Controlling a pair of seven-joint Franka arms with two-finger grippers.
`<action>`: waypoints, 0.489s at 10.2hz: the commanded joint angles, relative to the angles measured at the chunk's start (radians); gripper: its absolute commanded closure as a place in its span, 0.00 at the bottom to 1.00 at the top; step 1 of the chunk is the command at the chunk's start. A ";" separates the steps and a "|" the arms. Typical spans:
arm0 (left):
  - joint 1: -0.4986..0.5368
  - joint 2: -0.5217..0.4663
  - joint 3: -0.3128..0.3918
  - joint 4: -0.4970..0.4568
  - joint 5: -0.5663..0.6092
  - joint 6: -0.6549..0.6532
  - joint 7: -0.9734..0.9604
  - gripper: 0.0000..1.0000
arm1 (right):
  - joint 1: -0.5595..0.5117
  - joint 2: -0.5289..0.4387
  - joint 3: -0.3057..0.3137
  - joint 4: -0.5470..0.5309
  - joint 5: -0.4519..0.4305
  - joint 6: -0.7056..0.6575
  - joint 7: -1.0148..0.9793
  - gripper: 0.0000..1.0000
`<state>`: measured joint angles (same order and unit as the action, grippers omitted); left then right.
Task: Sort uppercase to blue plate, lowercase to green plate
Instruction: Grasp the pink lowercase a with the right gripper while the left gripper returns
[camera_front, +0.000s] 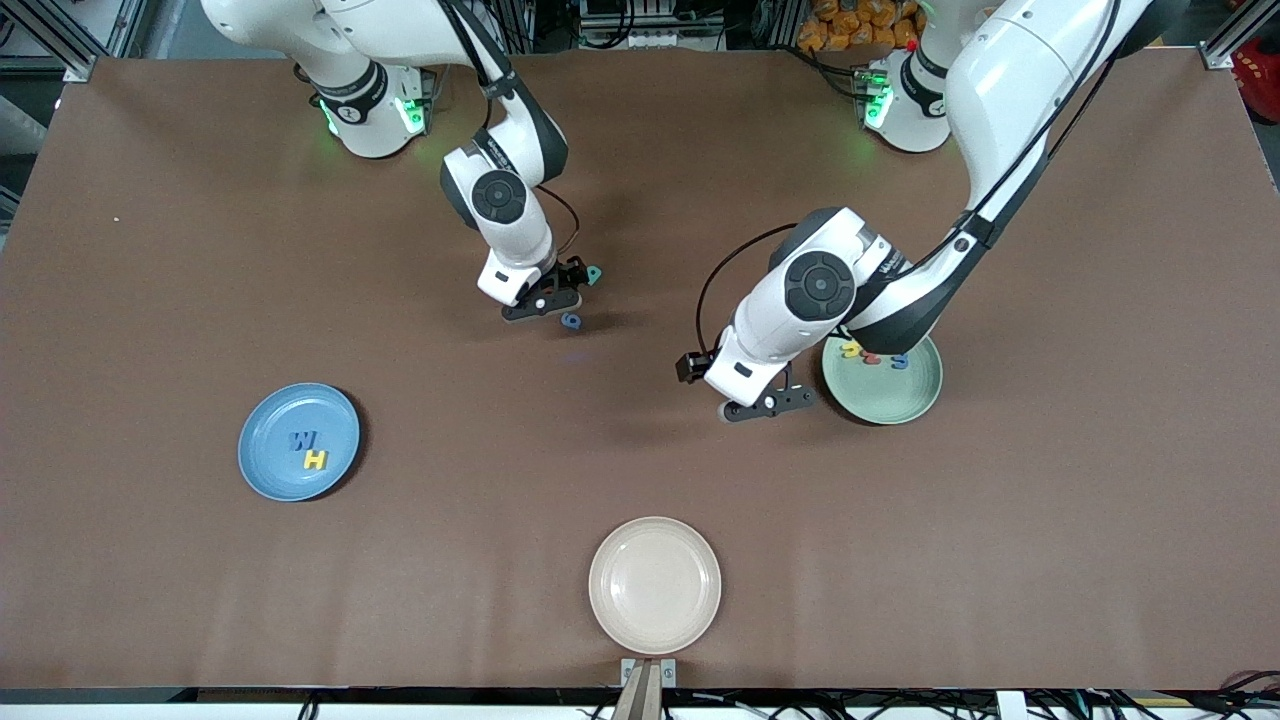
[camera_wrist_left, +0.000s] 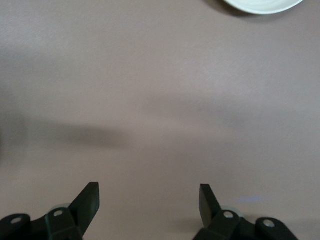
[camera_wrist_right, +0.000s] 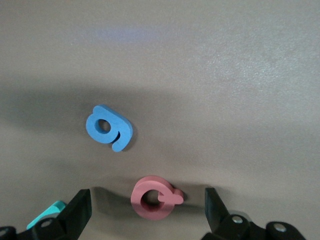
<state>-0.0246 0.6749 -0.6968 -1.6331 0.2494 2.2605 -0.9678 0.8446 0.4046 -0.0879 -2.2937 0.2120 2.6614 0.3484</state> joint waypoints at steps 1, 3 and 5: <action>-0.011 0.017 0.005 0.015 0.008 0.036 -0.003 0.11 | 0.010 -0.018 -0.006 -0.023 0.017 0.009 0.014 0.74; -0.015 0.020 0.007 0.013 0.008 0.037 -0.003 0.11 | 0.008 -0.013 -0.006 -0.033 0.017 0.038 0.014 1.00; -0.018 0.023 0.007 0.015 0.008 0.037 -0.008 0.11 | 0.005 -0.015 -0.006 -0.040 0.015 0.051 0.012 1.00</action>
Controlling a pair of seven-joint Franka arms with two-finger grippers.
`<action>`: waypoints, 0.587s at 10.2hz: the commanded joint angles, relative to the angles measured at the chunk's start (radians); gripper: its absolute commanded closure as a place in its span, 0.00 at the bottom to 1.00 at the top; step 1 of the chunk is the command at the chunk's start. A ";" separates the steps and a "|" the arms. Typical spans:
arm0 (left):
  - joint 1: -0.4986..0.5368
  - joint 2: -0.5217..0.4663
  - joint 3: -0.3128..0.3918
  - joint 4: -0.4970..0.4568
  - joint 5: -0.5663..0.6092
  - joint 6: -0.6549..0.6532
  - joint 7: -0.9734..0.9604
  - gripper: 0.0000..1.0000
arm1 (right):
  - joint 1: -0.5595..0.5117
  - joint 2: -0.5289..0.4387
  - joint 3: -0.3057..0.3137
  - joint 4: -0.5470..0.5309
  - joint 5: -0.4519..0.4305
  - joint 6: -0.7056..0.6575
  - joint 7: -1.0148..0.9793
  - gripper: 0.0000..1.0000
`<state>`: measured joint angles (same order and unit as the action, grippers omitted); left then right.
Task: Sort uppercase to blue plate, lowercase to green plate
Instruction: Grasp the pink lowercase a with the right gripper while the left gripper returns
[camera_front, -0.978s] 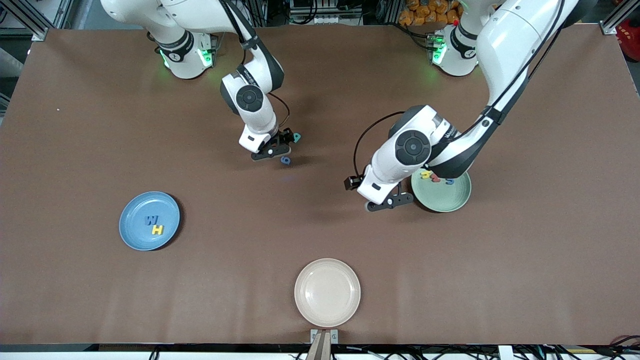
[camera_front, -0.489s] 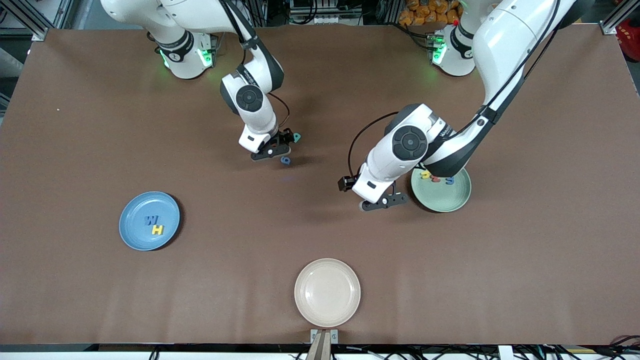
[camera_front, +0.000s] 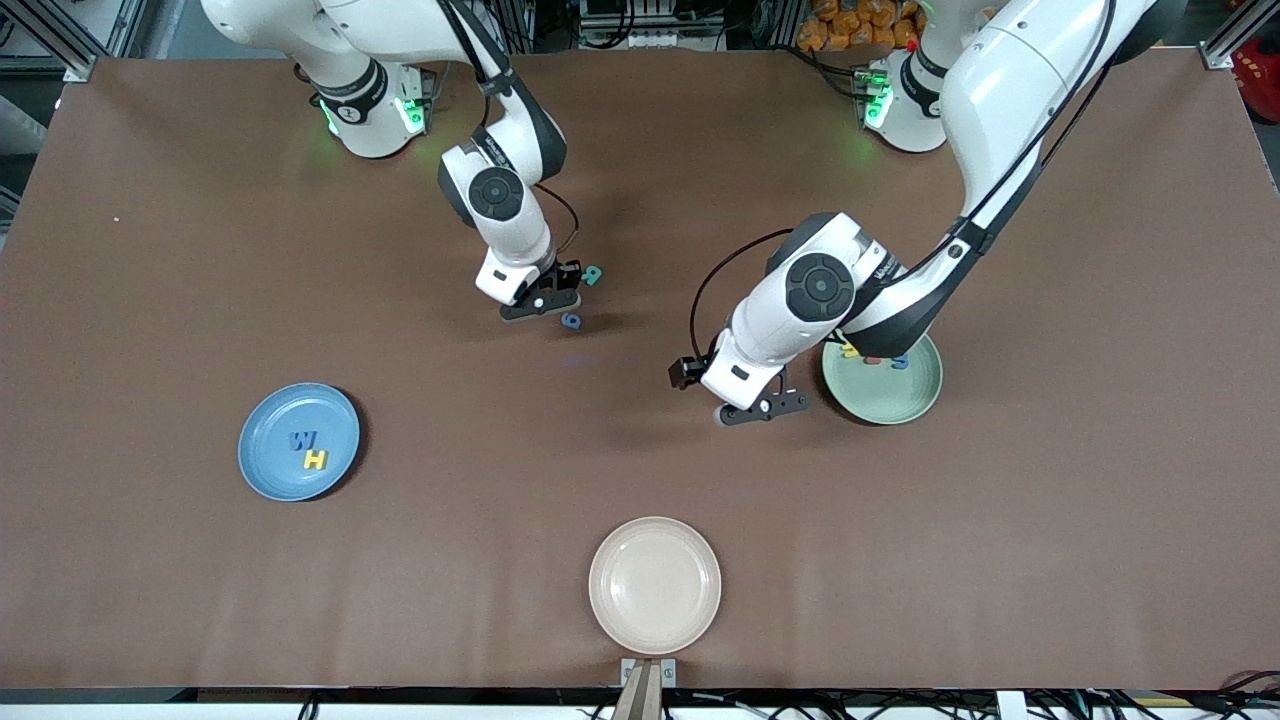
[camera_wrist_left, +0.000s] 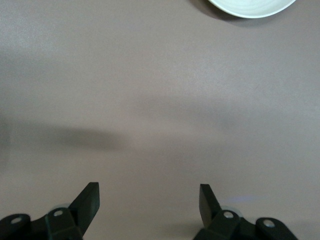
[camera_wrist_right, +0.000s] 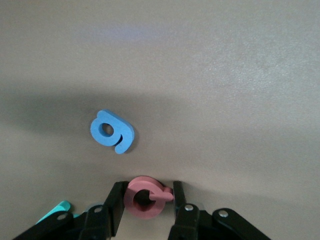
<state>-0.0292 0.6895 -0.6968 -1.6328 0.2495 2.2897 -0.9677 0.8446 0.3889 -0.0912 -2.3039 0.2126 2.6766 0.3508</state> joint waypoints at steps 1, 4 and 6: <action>-0.032 0.007 0.005 0.016 0.007 0.010 -0.012 0.11 | 0.002 -0.002 -0.002 -0.028 0.014 0.036 0.008 1.00; -0.049 0.019 0.007 0.024 0.004 0.054 -0.016 0.11 | -0.021 -0.042 -0.019 -0.022 0.014 0.026 0.008 1.00; -0.110 0.042 0.020 0.036 0.008 0.092 -0.026 0.11 | -0.047 -0.062 -0.063 0.003 0.004 0.020 -0.012 1.00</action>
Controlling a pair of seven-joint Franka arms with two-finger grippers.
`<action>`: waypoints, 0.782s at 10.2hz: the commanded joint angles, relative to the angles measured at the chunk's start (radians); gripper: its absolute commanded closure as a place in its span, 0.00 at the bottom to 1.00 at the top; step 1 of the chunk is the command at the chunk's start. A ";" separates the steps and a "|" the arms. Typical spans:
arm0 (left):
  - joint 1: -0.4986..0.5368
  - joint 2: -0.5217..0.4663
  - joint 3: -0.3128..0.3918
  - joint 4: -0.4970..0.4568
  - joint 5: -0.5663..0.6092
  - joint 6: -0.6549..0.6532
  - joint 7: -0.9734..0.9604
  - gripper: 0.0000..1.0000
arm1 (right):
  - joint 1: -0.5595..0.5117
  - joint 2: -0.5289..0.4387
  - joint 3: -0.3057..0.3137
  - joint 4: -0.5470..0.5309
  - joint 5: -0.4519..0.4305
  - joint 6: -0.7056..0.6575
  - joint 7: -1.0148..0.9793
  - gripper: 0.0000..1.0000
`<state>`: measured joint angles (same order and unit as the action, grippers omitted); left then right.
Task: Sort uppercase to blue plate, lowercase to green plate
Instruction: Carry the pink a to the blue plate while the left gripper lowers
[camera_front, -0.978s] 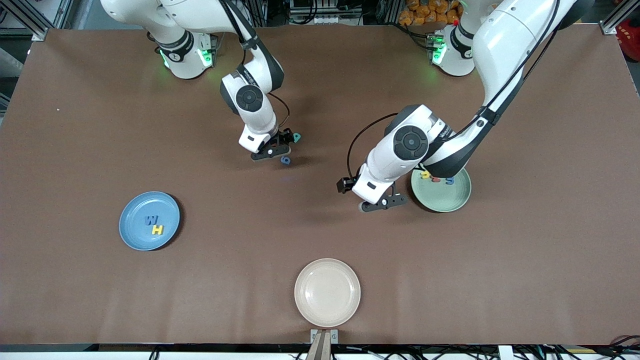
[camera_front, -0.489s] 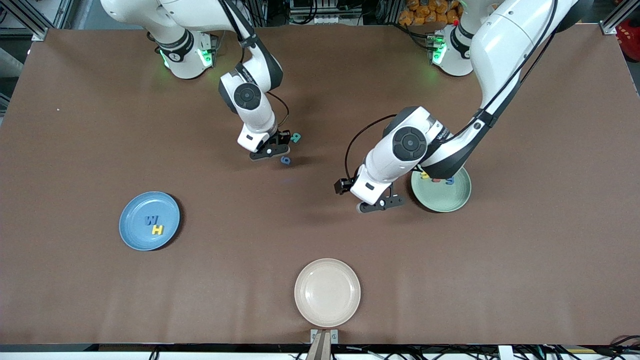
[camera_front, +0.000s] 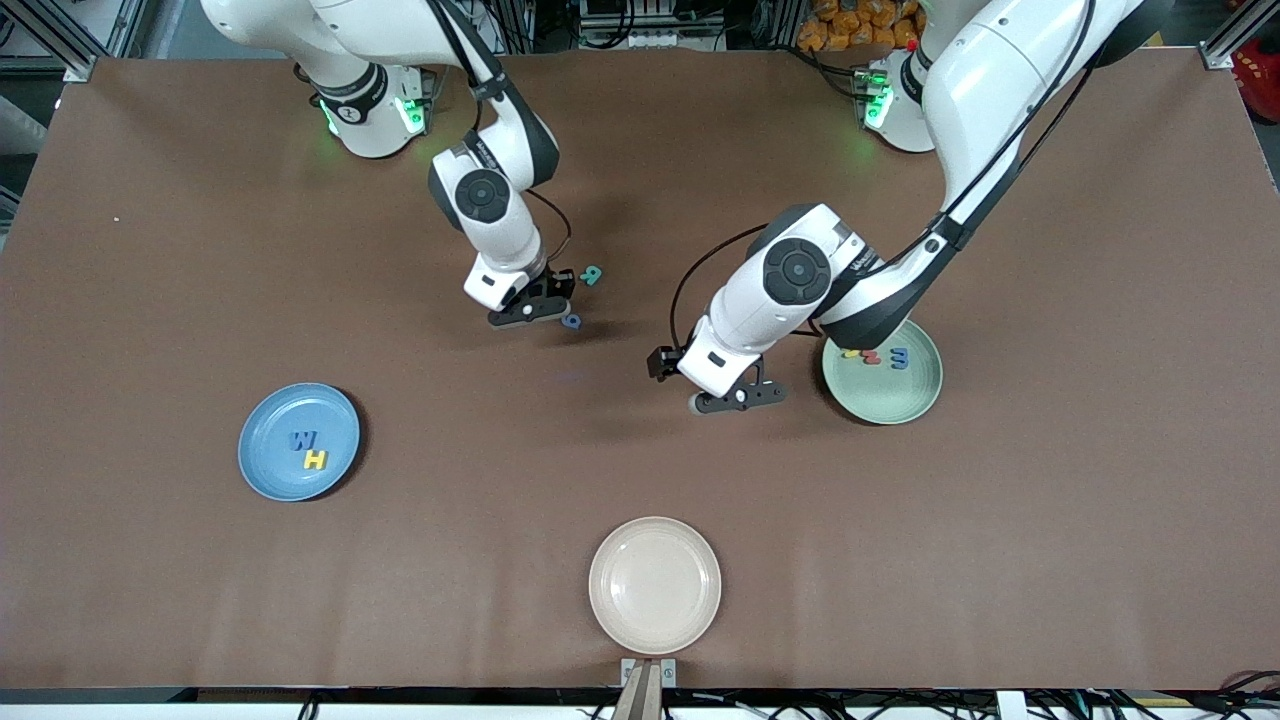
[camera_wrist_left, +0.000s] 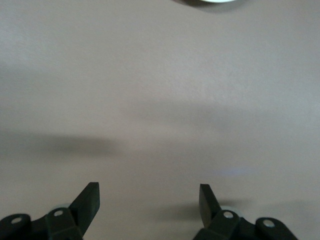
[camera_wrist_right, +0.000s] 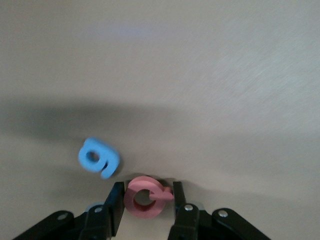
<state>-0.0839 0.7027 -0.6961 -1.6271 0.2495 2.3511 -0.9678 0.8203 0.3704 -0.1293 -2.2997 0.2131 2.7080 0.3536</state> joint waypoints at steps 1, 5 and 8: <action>-0.115 0.040 0.068 0.048 0.007 0.048 -0.032 0.11 | -0.026 -0.041 -0.071 0.028 0.000 -0.040 -0.060 1.00; -0.405 0.069 0.306 0.110 0.008 0.086 -0.097 0.12 | -0.061 -0.027 -0.233 0.118 -0.001 -0.171 -0.301 1.00; -0.560 0.124 0.383 0.181 0.036 0.093 -0.123 0.12 | -0.244 0.004 -0.233 0.167 -0.032 -0.171 -0.537 1.00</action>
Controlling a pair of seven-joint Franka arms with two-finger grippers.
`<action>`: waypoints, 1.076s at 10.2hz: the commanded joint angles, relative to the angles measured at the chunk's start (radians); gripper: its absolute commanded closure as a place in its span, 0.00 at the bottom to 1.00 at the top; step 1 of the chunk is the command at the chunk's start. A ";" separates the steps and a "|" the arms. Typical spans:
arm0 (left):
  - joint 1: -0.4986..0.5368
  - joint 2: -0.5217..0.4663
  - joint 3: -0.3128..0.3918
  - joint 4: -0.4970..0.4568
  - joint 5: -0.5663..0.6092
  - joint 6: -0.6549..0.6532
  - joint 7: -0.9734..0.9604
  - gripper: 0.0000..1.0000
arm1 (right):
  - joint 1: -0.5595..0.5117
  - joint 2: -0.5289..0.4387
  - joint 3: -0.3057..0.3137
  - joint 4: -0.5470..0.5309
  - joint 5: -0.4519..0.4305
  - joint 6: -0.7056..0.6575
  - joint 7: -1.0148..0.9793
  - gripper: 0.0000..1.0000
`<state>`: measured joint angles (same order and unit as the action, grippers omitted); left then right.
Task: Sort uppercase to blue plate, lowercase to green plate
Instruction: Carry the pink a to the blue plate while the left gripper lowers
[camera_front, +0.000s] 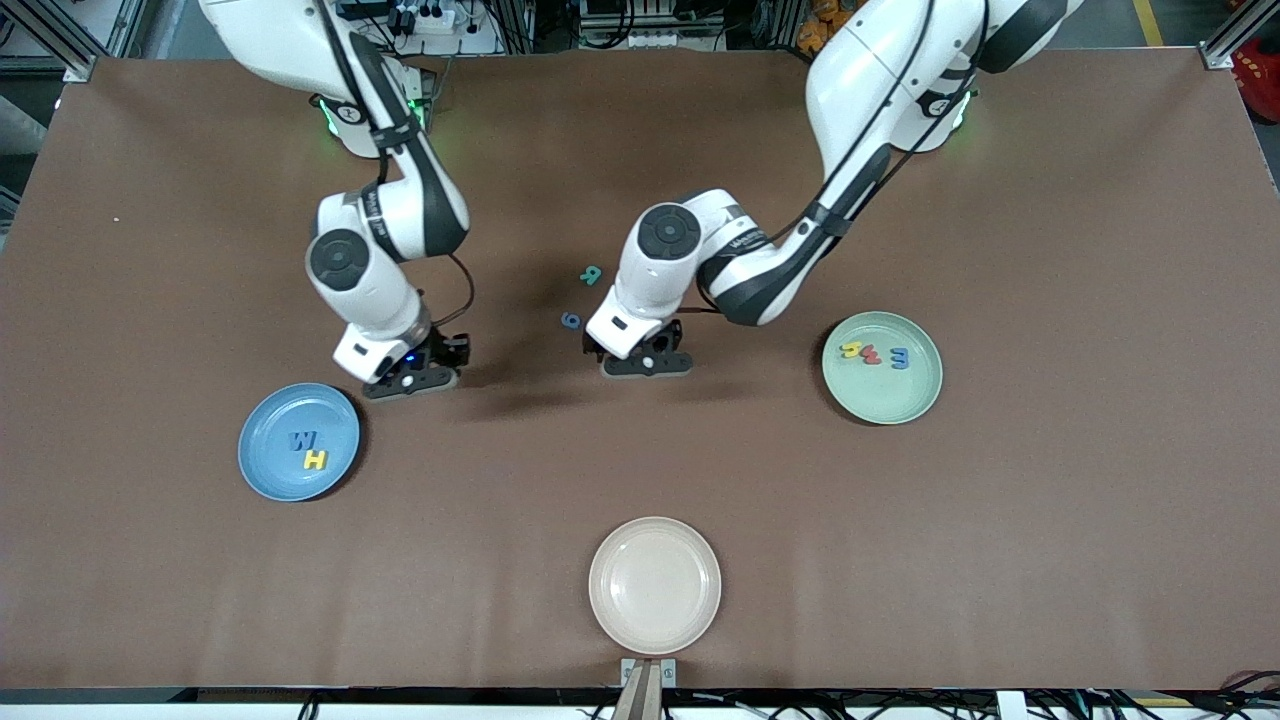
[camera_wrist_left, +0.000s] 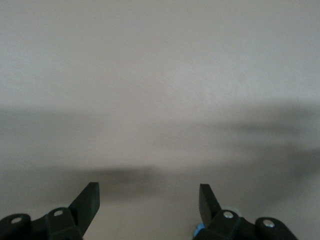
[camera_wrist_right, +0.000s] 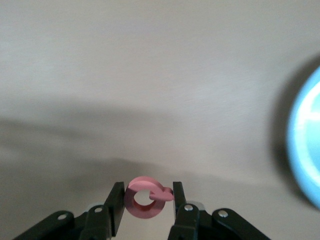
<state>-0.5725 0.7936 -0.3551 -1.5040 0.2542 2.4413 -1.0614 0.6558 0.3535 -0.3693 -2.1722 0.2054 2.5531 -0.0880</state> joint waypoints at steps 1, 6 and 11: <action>-0.133 0.038 0.079 0.057 0.072 0.002 -0.060 0.12 | -0.120 0.024 0.007 0.054 -0.041 -0.016 -0.151 1.00; -0.283 0.118 0.172 0.155 0.160 0.002 -0.137 0.12 | -0.327 0.048 0.009 0.138 -0.245 -0.020 -0.310 1.00; -0.320 0.159 0.171 0.151 0.158 0.004 -0.150 0.19 | -0.426 0.156 0.010 0.269 -0.236 -0.022 -0.452 0.02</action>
<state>-0.8695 0.9250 -0.1986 -1.3809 0.3800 2.4438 -1.1666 0.2430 0.4709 -0.3725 -1.9511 -0.0244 2.5445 -0.5331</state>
